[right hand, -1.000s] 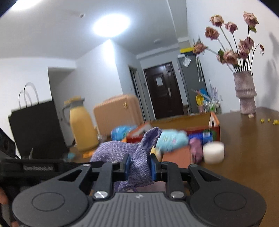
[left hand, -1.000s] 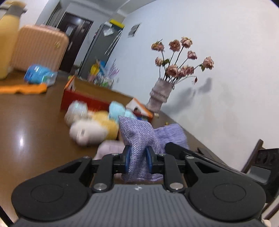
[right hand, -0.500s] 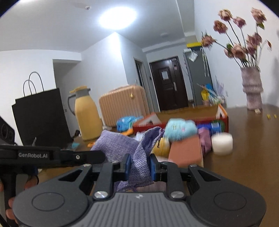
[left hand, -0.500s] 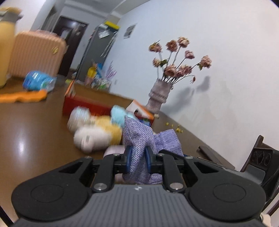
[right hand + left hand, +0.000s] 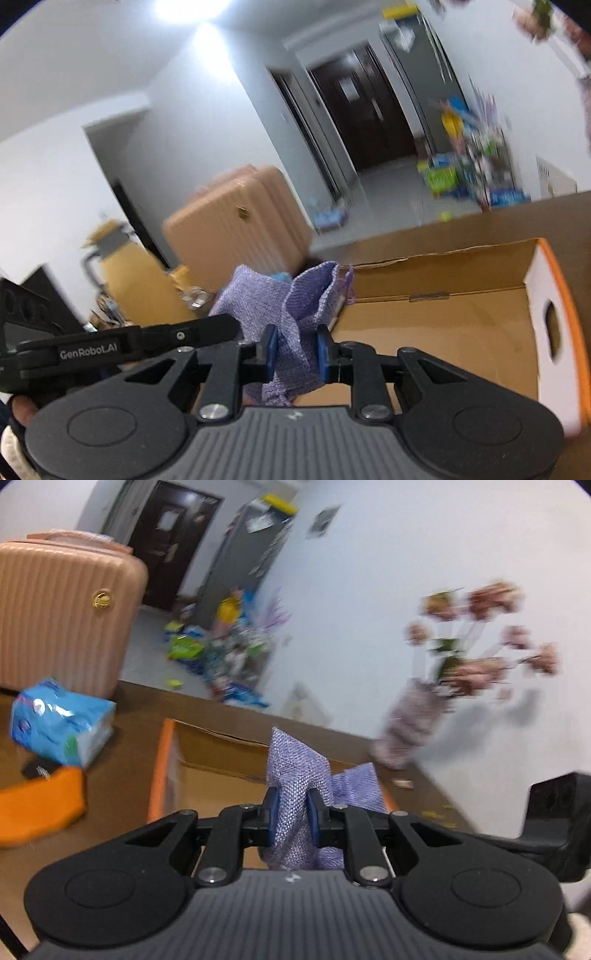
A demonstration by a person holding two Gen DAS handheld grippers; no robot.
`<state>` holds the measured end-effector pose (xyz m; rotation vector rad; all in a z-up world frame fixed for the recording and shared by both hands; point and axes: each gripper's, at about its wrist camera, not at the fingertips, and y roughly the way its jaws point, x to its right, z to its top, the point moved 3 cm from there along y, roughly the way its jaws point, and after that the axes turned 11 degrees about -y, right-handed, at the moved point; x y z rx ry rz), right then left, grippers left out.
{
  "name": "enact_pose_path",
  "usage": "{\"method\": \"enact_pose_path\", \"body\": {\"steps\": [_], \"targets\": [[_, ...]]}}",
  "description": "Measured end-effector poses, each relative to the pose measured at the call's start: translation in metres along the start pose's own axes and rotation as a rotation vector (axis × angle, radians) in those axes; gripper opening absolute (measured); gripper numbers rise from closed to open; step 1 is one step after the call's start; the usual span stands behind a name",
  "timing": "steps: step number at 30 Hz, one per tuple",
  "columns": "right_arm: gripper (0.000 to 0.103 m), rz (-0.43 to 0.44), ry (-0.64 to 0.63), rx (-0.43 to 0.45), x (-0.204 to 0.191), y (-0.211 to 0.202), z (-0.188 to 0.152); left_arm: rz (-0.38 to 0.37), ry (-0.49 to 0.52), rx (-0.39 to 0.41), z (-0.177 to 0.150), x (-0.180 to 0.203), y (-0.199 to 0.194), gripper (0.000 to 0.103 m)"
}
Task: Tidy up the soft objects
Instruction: 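Carry the purple cloth bag into the red box and open both grippers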
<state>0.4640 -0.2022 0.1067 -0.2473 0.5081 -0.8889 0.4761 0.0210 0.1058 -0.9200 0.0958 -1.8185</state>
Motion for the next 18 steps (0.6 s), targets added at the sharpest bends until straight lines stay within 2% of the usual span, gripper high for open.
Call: {"method": "enact_pose_path", "body": {"steps": [3, 7, 9, 10, 11, 12, 14, 16, 18], "targets": [[0.021, -0.02, 0.053, -0.081, 0.028, 0.052, 0.02, 0.119, 0.034, -0.006, 0.019, -0.017, 0.049, 0.017], [0.024, -0.061, 0.103, -0.169, 0.058, 0.11, 0.024, 0.212, 0.056, -0.075, 0.027, -0.041, 0.103, 0.018], [0.025, -0.08, 0.112, -0.219, 0.064, 0.131, 0.022, 0.234, 0.086, -0.089, 0.024, -0.047, 0.115, 0.022], [0.03, -0.076, 0.101, -0.235, 0.062, 0.136, 0.019, 0.239, 0.095, -0.089, 0.021, -0.051, 0.116, 0.026], [0.035, -0.08, 0.092, -0.242, 0.06, 0.14, 0.017, 0.233, 0.106, -0.091, 0.018, -0.052, 0.117, 0.036], [0.04, -0.084, 0.078, -0.239, 0.057, 0.141, 0.016, 0.232, 0.115, -0.085, 0.016, -0.053, 0.117, 0.041], [0.043, -0.106, 0.051, -0.229, 0.057, 0.141, 0.019, 0.228, 0.132, -0.072, 0.014, -0.05, 0.113, 0.043], [0.054, -0.102, 0.06, -0.213, 0.059, 0.136, 0.022, 0.219, 0.124, -0.067, 0.015, -0.049, 0.107, 0.045], [0.057, -0.1, 0.064, -0.2, 0.058, 0.126, 0.025, 0.218, 0.133, -0.063, 0.016, -0.045, 0.098, 0.046]]}}
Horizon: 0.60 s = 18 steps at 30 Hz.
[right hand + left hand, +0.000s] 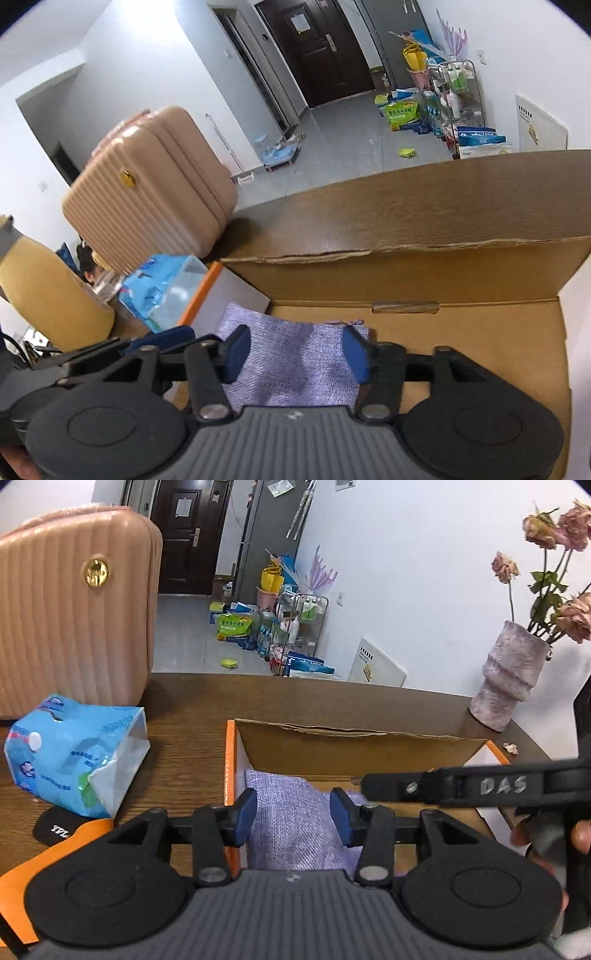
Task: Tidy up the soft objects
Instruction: 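Carry the purple cloth bag into the red box and open both grippers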
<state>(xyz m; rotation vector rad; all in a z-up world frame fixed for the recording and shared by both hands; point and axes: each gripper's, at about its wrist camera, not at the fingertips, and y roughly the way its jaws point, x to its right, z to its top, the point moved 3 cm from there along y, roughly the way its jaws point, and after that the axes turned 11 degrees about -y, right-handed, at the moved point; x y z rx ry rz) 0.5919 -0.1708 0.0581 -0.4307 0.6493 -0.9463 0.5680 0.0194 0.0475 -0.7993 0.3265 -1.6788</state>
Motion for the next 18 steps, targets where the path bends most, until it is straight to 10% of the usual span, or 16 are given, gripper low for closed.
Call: {"method": "enact_pose_path", "body": {"steps": [18], "targets": [[0.085, -0.138, -0.098, 0.24, -0.037, -0.229, -0.046, 0.036, 0.087, 0.16, -0.036, 0.033, -0.202, 0.086]]}}
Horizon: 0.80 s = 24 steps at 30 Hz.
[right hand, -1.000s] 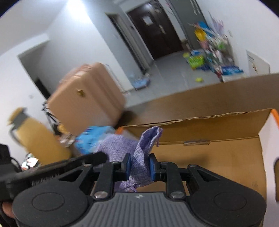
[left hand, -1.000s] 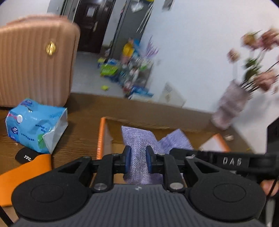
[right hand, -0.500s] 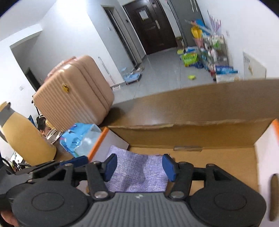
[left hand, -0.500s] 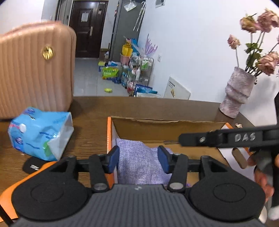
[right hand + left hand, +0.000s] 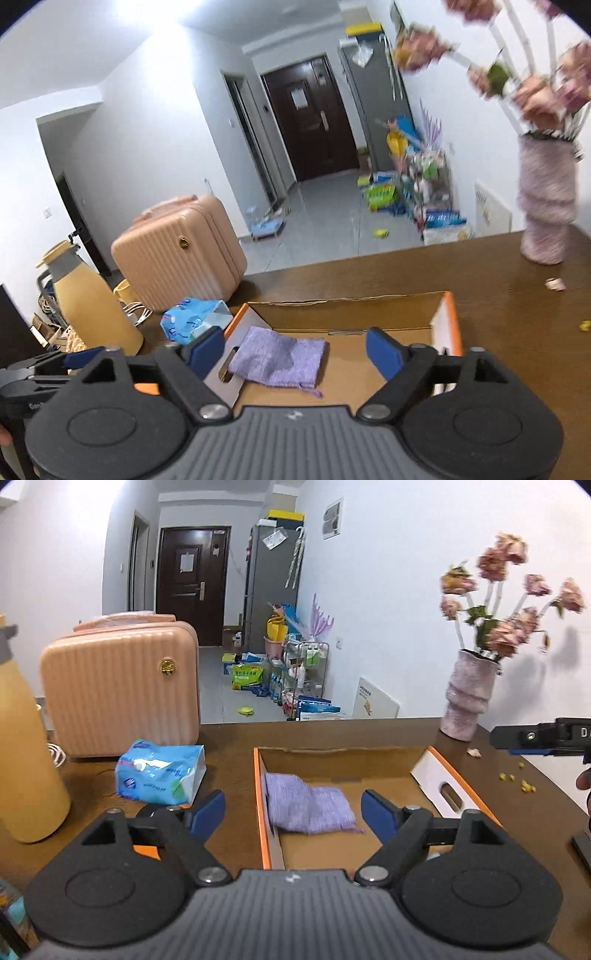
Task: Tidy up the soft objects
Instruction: 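Carry the purple cloth bag into the red box and open both grippers, then move both grippers back over the pile of soft items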
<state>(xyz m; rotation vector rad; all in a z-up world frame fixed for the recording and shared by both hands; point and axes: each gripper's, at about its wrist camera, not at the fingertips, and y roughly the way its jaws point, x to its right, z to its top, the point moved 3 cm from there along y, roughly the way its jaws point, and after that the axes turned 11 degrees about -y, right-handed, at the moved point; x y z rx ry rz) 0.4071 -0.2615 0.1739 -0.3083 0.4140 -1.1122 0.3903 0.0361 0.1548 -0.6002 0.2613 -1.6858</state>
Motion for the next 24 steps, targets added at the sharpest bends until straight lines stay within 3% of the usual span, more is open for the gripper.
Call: {"method": "enact_pose_path", "body": {"steps": [8, 12, 16, 20, 24], "targets": [[0.093, -0.054, -0.047, 0.044, -0.007, -0.09, -0.056, -0.014, 0.028, 0.04, -0.058, -0.009, -0.089, 0.096], [0.099, -0.085, -0.18, 0.122, -0.018, -0.123, -0.092, 0.049, 0.085, 0.136, -0.099, -0.012, -0.107, 0.098], [0.103, -0.133, -0.282, 0.177, -0.033, -0.133, -0.138, 0.035, 0.071, 0.161, -0.146, -0.011, -0.115, 0.099], [0.103, -0.125, -0.295, 0.172, -0.047, -0.134, -0.191, 0.067, 0.159, 0.262, -0.193, -0.005, -0.124, 0.102], [0.103, -0.153, -0.27, 0.186, -0.064, -0.141, -0.244, 0.054, 0.131, 0.249, -0.237, -0.008, -0.134, 0.103]]}}
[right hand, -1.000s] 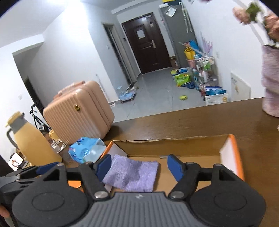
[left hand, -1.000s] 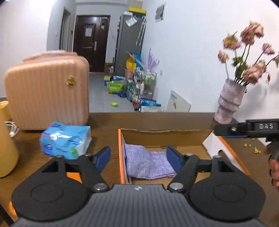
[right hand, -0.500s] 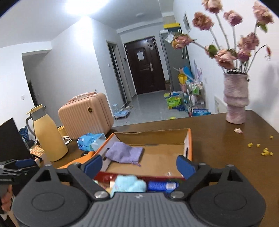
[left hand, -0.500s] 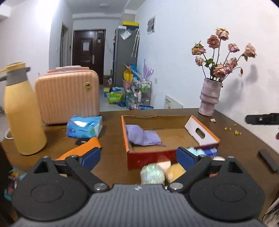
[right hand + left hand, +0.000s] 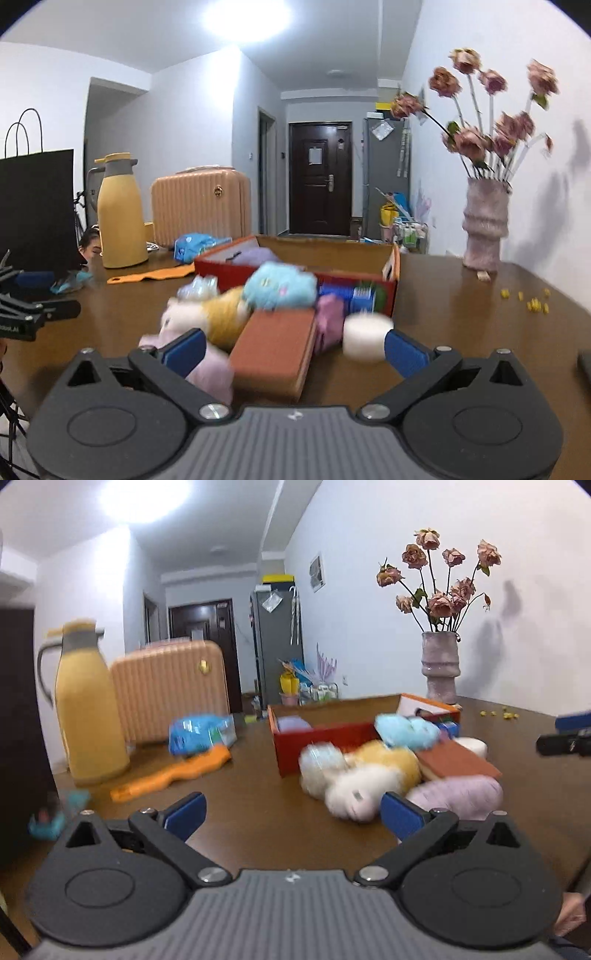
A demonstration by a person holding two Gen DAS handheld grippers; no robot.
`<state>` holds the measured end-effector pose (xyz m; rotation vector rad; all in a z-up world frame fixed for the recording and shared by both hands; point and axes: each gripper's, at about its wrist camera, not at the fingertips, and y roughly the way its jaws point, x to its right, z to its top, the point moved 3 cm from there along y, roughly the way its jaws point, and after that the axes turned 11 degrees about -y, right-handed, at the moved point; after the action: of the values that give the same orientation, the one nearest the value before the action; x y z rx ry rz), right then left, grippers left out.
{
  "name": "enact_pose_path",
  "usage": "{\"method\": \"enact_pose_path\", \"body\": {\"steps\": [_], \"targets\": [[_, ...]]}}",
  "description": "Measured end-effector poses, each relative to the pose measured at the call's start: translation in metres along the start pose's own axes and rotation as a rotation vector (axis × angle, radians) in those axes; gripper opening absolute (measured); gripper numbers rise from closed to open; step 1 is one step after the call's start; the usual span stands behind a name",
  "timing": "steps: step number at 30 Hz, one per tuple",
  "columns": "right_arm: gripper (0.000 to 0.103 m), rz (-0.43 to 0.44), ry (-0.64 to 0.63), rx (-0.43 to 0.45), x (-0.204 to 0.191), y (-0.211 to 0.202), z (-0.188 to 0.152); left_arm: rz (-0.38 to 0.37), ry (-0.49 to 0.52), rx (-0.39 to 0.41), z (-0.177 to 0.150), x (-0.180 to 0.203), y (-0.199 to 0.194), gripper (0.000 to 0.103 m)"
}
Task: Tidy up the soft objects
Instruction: 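Move both grippers back over the pile of soft items, then grasp the pink rolled towel with both grippers and lift it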
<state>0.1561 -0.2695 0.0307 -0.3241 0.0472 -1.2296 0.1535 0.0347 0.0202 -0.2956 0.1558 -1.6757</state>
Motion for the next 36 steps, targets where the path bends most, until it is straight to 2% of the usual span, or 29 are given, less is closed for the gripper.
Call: {"method": "enact_pose_path", "body": {"steps": [3, 5, 8, 11, 13, 16, 17, 18, 19, 21, 23, 25, 27, 30, 34, 36], "targets": [[0.103, -0.079, -0.005, 0.046, -0.018, -0.014, -0.024, 0.01, -0.019, -0.003, -0.019, -0.001, -0.01, 0.103], [0.103, -0.142, 0.04, 0.04, -0.021, -0.018, -0.034, 0.012, -0.032, -0.02, -0.023, -0.001, -0.012, 0.103], [0.103, -0.069, 0.082, -0.01, -0.02, -0.017, -0.038, -0.02, -0.043, -0.027, -0.018, 0.002, -0.012, 0.103], [0.103, -0.062, 0.116, 0.017, -0.016, -0.018, -0.036, -0.048, -0.085, -0.019, -0.013, 0.006, -0.006, 0.103], [0.1, -0.034, 0.157, 0.024, -0.014, -0.015, -0.037, -0.109, -0.153, -0.047, -0.008, 0.011, 0.004, 0.103], [0.073, 0.047, 0.236, 0.029, -0.014, -0.005, -0.034, -0.214, -0.228, -0.09, 0.003, 0.021, 0.023, 0.102], [0.071, 0.074, 0.258, 0.036, -0.015, 0.0, -0.032, -0.241, -0.244, -0.098, 0.006, 0.024, 0.031, 0.1], [0.068, 0.087, 0.273, 0.044, -0.016, 0.006, -0.029, -0.251, -0.257, -0.107, 0.01, 0.028, 0.04, 0.097], [0.061, 0.092, 0.278, 0.047, -0.018, 0.01, -0.028, -0.25, -0.271, -0.124, 0.013, 0.031, 0.05, 0.093], [0.049, 0.112, 0.269, 0.045, -0.022, 0.024, -0.022, -0.263, -0.297, -0.18, 0.015, 0.035, 0.068, 0.072], [0.044, 0.132, 0.276, 0.041, -0.025, 0.034, -0.02, -0.28, -0.334, -0.243, 0.009, 0.034, 0.08, 0.057], [0.036, 0.146, 0.279, 0.038, -0.029, 0.042, -0.02, -0.275, -0.361, -0.284, -0.001, 0.032, 0.084, 0.046], [0.03, 0.152, 0.271, 0.024, -0.034, 0.045, -0.026, -0.297, -0.371, -0.291, -0.008, 0.029, 0.076, 0.035], [0.025, 0.195, 0.284, 0.031, -0.041, 0.038, -0.032, -0.314, -0.375, -0.302, -0.015, 0.028, 0.056, 0.032], [0.025, 0.232, 0.262, 0.042, -0.056, 0.017, -0.038, -0.324, -0.358, -0.337, -0.029, 0.026, 0.031, 0.034], [0.027, 0.23, 0.252, 0.039, -0.063, 0.006, -0.042, -0.334, -0.369, -0.36, -0.036, 0.023, 0.02, 0.057]]}}
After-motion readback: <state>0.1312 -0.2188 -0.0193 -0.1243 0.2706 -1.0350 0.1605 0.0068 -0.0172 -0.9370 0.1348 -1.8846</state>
